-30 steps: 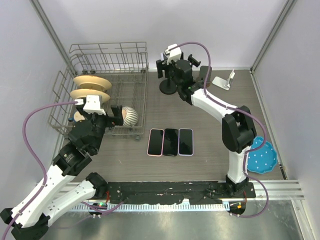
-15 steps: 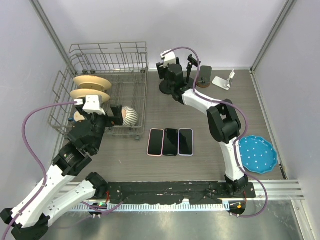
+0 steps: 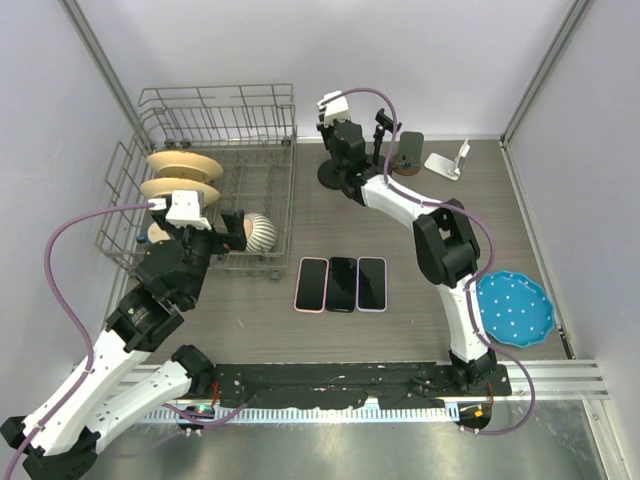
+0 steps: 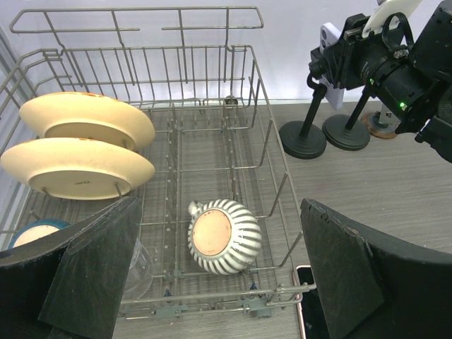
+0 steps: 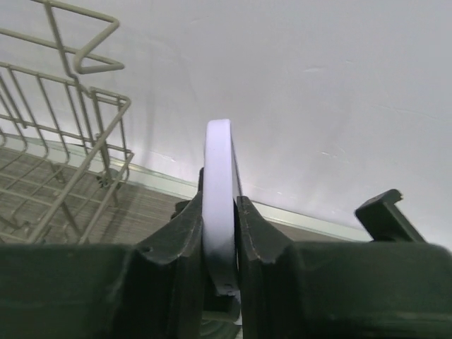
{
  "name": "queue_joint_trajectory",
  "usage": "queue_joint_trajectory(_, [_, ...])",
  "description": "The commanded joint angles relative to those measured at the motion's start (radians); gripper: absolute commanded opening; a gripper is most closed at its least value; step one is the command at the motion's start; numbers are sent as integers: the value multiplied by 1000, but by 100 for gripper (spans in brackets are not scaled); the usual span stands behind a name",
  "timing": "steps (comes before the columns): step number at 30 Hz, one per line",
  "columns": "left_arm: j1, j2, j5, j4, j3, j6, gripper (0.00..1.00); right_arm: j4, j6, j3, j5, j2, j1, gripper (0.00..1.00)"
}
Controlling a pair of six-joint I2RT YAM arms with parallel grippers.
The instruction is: Remove the phone from the phone stand
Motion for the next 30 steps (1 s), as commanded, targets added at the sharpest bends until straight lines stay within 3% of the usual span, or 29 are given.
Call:
queue_joint_trajectory(1, [5,-6,-12,56,-3,14,100,28,-5,-5,-18,-87,12,18])
queue_joint_trajectory(3, [5,-4,-10,57,-3,14,100,18,-25,-33,-20,-118,24,9])
queue_joint_trajectory(7, [5,-9,-9,56,-3,13,100,13,-43,-149,-27,-225,39,1])
queue_joint_trajectory(20, [9,-6,31,57,-3,0,100,-65,-55,-569,112,-730,45,1])
queue_joint_trajectory(30, [11,38,177,60,-3,-13,100,-208,12,-861,284,-1143,45,1])
